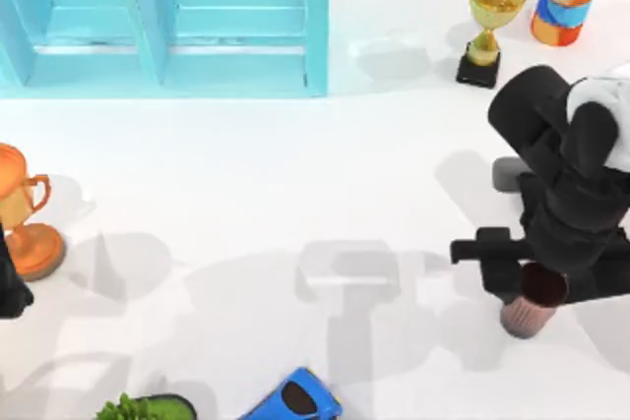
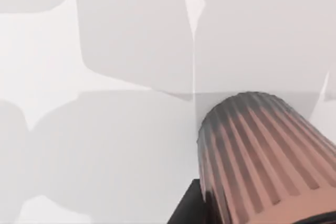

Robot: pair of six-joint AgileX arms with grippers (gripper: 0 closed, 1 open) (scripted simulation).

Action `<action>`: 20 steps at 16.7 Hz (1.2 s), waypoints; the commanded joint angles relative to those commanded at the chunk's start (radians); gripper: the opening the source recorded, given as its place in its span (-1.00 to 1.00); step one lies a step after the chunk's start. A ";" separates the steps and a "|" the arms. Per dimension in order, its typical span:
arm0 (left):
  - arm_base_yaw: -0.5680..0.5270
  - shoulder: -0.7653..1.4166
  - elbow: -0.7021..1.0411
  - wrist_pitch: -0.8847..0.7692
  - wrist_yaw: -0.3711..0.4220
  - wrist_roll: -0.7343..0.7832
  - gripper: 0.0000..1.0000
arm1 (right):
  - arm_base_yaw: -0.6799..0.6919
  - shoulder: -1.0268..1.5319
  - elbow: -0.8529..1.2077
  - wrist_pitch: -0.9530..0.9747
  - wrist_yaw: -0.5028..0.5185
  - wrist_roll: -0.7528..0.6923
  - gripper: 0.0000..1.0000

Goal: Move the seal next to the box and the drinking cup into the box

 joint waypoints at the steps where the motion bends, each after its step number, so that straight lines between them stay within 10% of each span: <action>1: 0.000 0.000 0.000 0.000 0.000 0.000 1.00 | 0.000 0.000 0.000 0.000 0.000 0.000 -0.96; 12: 0.000 0.000 0.000 0.000 0.000 0.000 1.00 | -0.014 -0.009 0.010 -0.015 0.000 -0.012 -1.00; 20: 0.000 0.000 0.000 0.000 0.000 0.000 1.00 | -0.273 -0.172 0.143 -0.322 0.000 -0.272 -1.00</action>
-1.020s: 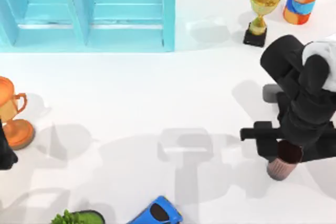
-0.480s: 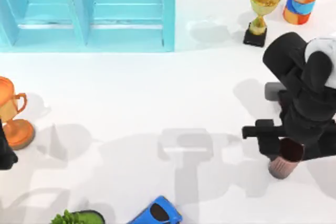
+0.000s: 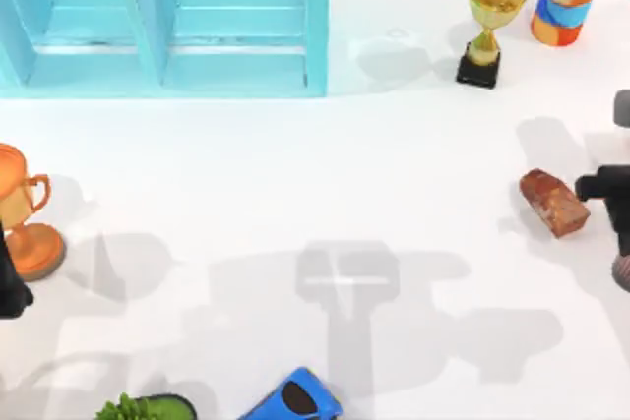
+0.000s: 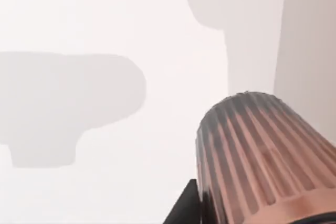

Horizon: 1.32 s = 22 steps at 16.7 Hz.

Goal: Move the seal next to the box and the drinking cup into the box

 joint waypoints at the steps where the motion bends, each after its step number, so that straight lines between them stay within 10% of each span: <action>1: 0.000 0.000 0.000 0.000 0.000 0.000 1.00 | -0.030 -0.020 0.014 -0.033 0.000 -0.031 -1.00; 11: 0.000 0.000 0.000 0.000 0.000 0.000 1.00 | -0.117 -0.054 0.034 -0.066 0.002 -0.120 -1.00; 22: 0.000 0.000 0.000 0.000 0.000 0.000 1.00 | -0.656 -0.089 -0.034 -0.026 0.017 -0.657 -1.00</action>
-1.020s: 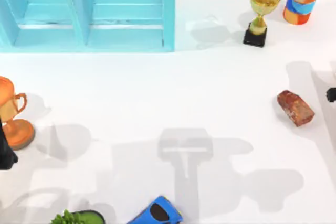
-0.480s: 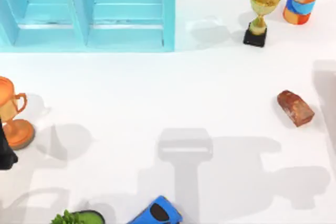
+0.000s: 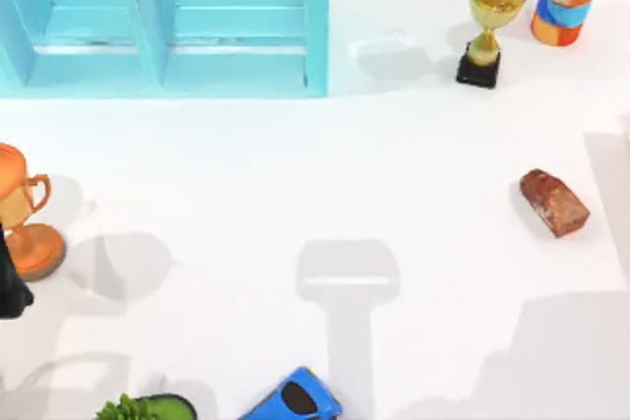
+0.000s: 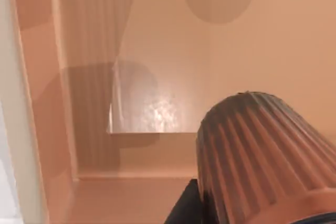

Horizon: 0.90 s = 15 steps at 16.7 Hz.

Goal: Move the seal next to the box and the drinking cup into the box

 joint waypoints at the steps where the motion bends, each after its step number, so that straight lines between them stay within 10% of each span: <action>1: 0.000 0.000 0.000 0.000 0.000 0.000 1.00 | -0.042 -0.004 -0.007 0.005 0.001 -0.043 -1.00; 15: 0.000 0.000 0.000 0.000 0.000 0.000 1.00 | -0.138 -0.015 -0.076 0.119 -0.017 -0.088 -1.00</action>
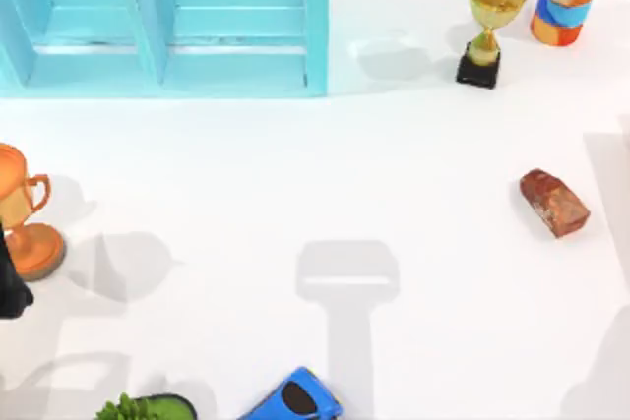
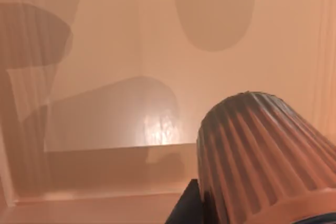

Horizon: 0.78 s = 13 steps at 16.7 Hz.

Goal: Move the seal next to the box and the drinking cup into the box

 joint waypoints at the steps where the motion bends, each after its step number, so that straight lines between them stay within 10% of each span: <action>1: 0.000 0.000 0.000 0.000 0.000 0.000 1.00 | -0.003 0.000 -0.024 0.025 -0.002 0.008 -1.00; 13: 0.000 0.000 0.000 0.000 0.000 0.000 1.00 | 0.007 0.059 -0.152 0.165 0.021 -0.044 -1.00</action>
